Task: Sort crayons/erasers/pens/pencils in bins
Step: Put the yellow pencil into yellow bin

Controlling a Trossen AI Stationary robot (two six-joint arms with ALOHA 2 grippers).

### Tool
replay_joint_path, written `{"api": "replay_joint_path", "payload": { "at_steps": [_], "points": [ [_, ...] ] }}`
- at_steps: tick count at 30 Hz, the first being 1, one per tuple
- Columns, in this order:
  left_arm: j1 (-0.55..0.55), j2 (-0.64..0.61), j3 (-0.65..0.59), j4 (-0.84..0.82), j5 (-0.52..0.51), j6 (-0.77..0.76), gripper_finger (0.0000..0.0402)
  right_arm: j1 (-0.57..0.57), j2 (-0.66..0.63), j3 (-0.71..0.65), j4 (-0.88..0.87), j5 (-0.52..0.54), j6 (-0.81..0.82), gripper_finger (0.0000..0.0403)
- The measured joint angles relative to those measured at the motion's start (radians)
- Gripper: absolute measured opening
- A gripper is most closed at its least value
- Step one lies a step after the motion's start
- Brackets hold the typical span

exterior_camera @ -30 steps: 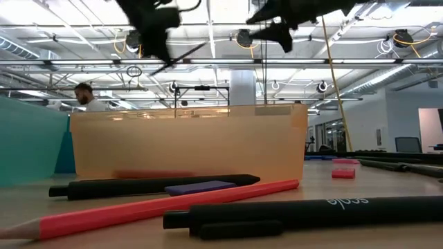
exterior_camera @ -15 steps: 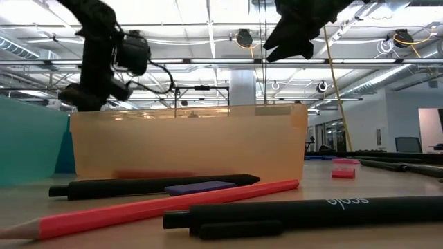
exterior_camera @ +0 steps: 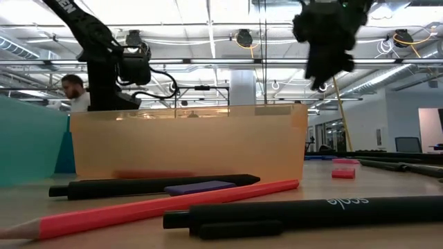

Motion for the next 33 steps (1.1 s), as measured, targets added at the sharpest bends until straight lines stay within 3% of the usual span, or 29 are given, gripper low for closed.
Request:
{"api": "replay_joint_path", "payload": {
  "at_steps": [4, 7, 12, 16, 20, 27, 33],
  "points": [
    [0.001, -0.009, 0.037, -0.059, -0.048, -0.022, 0.0207, 0.057, 0.041, 0.000, -0.200, -0.021, 0.417, 0.0198],
    [0.001, -0.016, 0.082, -0.116, -0.058, -0.051, 0.0244, 0.095, 0.083, -0.001, -0.376, -0.112, 0.713, 0.0198],
    [0.001, -0.075, 0.117, -0.127, -0.053, -0.074, 0.0267, 0.200, 0.132, -0.010, -0.453, -0.163, 0.907, 0.0190],
    [0.003, -0.151, 0.119, -0.105, -0.044, -0.073, 0.0257, 0.243, 0.172, -0.010, -0.447, -0.177, 0.987, 0.0173],
    [0.021, -0.250, 0.119, -0.098, 0.029, -0.078, 0.0242, 0.258, 0.207, -0.049, -0.411, -0.218, 0.989, 0.0154],
    [0.049, -0.423, 0.119, -0.102, 0.156, -0.110, 0.0235, 0.259, 0.188, -0.221, -0.159, -0.266, 1.007, 0.0140],
    [0.056, -0.503, 0.119, -0.102, 0.171, -0.137, 0.0234, 0.259, 0.178, -0.324, -0.031, -0.291, 1.062, 0.0139]
  ]
}}
